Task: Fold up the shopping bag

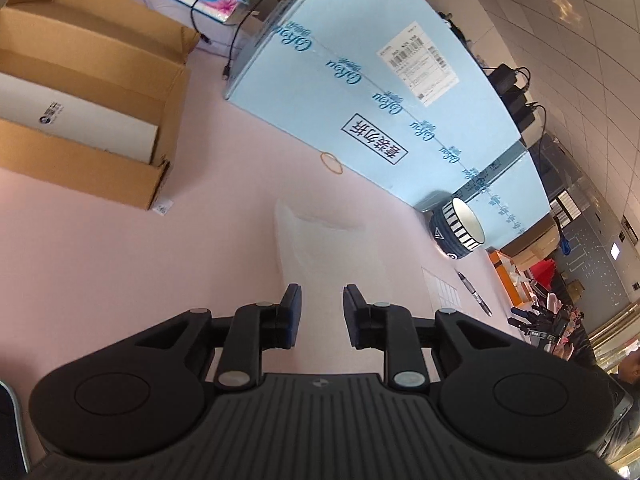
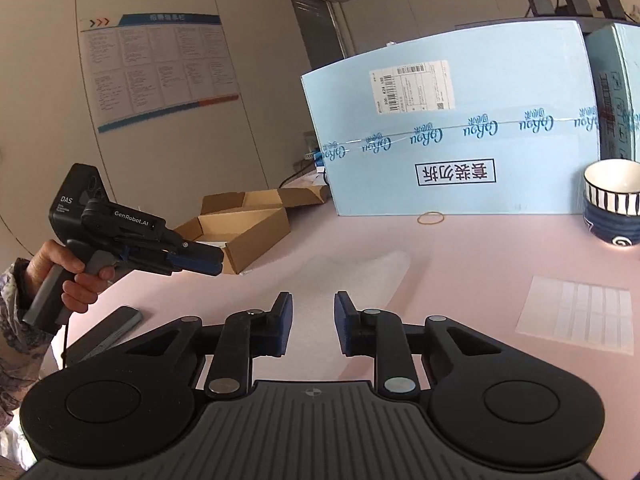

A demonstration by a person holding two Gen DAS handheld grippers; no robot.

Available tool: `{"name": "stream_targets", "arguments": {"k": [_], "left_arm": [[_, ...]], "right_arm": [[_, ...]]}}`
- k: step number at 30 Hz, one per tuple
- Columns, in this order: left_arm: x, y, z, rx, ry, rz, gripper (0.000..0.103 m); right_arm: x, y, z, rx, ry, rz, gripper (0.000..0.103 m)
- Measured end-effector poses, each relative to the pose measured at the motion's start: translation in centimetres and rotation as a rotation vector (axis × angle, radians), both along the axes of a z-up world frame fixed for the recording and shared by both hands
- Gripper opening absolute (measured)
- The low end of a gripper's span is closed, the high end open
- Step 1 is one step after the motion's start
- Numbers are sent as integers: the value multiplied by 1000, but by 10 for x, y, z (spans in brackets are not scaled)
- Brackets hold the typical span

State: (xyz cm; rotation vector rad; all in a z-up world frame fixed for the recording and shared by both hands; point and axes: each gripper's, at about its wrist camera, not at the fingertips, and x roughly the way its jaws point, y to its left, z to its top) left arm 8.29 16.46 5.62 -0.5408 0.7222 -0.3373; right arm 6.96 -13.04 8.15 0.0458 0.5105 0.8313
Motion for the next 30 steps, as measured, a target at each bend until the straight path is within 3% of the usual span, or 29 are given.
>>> {"name": "stream_targets", "arguments": {"k": [4,10,14,20,25,30], "left_arm": [[31,-42,-14,187,-15,-74,13],[53,-53,-30,274,8,-112,13],[64,-49,-40,322,24,-104,13],[71,-45,-42,345,10,-145,13],[77,-33,-46,264,31,-150,13],[81,-27,-48,224,42,-161,13]], "right_arm": [[29,28,-16,-63,61,34,19],[56,41,-46,-127,164,52,19],[68,48,-51,-182,149,34,19],[93,55,-53,-215,120,14,19],[123,61,-56,-227,110,-34,17],[149,58,-60,-170,169,-68,16]]}}
